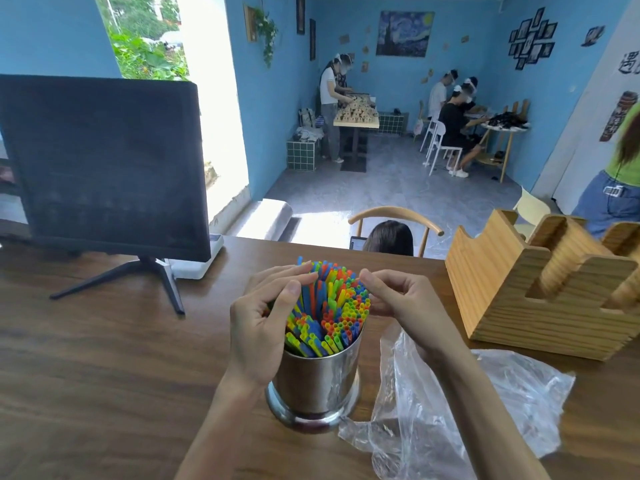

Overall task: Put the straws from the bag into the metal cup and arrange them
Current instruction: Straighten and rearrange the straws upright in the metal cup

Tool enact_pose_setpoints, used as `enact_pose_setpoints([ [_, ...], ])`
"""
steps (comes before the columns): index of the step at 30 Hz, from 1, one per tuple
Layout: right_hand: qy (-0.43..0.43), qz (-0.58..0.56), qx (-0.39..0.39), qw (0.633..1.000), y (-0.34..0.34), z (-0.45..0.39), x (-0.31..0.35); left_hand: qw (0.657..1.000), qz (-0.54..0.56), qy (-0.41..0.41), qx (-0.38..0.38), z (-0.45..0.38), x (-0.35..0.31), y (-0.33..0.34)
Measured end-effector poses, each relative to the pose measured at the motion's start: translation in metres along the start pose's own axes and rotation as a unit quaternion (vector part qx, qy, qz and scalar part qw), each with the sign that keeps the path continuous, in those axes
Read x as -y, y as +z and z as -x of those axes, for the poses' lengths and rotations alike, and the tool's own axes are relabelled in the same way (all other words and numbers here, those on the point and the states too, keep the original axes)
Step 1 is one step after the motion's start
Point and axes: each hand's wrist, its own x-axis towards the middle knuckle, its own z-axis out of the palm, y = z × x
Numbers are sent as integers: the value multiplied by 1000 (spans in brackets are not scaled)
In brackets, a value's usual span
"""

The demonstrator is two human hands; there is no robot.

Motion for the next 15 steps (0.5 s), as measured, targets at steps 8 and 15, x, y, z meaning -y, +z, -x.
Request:
enact_pose_setpoints([
  [8,8,21,-14,1000,3,-12,-5,1000,13,-24,5,-1,2,1],
  [15,-14,49,-2,999,5,-32,1,1000,14,-26,10,-1,0,3],
])
